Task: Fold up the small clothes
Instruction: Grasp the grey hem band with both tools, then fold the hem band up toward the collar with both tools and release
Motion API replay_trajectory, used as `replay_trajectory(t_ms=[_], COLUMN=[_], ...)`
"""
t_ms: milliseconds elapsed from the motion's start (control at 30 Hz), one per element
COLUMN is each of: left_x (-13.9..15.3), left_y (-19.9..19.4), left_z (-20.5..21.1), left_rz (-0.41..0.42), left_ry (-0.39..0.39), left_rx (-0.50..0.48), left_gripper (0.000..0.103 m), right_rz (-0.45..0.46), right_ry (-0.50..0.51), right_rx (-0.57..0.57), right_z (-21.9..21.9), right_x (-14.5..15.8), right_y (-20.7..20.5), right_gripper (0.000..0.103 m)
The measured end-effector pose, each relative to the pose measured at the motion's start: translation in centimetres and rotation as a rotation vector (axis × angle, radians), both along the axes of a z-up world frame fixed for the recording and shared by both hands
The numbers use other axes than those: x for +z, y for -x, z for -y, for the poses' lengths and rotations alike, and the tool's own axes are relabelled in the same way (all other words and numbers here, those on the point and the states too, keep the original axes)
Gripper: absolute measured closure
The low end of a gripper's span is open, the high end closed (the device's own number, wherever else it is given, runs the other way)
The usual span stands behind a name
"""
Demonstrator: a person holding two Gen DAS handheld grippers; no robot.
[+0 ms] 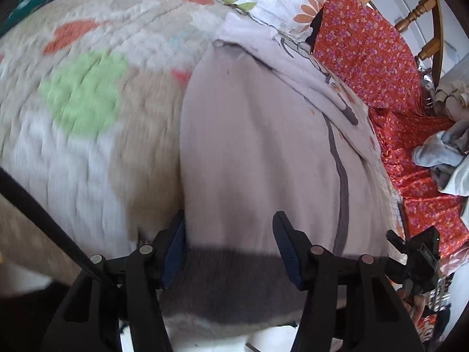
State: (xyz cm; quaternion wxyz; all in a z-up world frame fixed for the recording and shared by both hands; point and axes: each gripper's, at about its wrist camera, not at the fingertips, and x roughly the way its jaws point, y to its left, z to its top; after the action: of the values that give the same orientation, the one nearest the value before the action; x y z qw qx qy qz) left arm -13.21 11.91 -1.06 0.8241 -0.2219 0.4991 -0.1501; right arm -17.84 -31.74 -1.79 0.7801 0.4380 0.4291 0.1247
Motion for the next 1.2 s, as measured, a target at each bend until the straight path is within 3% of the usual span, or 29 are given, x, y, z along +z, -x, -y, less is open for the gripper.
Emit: replay_trajectory(t_ms=[133, 200, 267, 333, 367, 433, 667, 833, 1033, 1200], left_x=[-0.4, -0.5, -0.5, -0.6, -0.5, 0.2, 4.0, 4.0, 6.1, 8.9], left_y=[1.2, 1.5, 1.8, 1.7, 1.7, 1.7, 7.5, 9.2, 4.0, -5.3], left_z=[0.2, 0.5, 0.8, 0.6, 0.1, -0.6, -2.4, -3.2, -4.2, -2.8], left_rz=[-0.015, -0.026, -0.043, -0.078, -0.086, -0.086, -0.02, -0.026, -0.01, 0.042], left_ry=[0.025, 0.008, -0.051, -0.024, -0.013, -0.012, 0.034, 0.044, 0.049, 0.006], left_rx=[0.015, 0.03, 0.056, 0.056, 0.064, 0.092, 0.085, 0.1, 0.146, 0.164], left_gripper=[0.05, 0.057, 0.085, 0.095, 0.095, 0.096, 0.096, 0.097, 0.097, 0.096], right_rz=[-0.004, -0.005, 0.002, -0.002, -0.01, -0.013, -0.008, -0.009, 0.072, 0.134], right_ry=[0.019, 0.057, 0.135, 0.273, 0.335, 0.356, 0.211, 0.182, 0.153, 0.2], right_rx=[0.019, 0.04, 0.053, 0.043, 0.04, 0.037, 0.06, 0.102, 0.136, 0.102], right_z=[-1.1, -1.5, -2.2, -3.6, -4.2, -4.4, -2.7, -2.9, -2.8, -2.2], right_x=[-0.2, -0.3, -0.2, 0.2, 0.4, 0.6, 2.4, 2.7, 6.6, 10.4], right_y=[1.1, 2.0, 2.8, 3.4, 3.4, 3.3, 7.9, 10.6, 6.4, -1.9], right_gripper=[0.049, 0.051, 0.056, 0.077, 0.083, 0.094, 0.097, 0.097, 0.097, 0.097])
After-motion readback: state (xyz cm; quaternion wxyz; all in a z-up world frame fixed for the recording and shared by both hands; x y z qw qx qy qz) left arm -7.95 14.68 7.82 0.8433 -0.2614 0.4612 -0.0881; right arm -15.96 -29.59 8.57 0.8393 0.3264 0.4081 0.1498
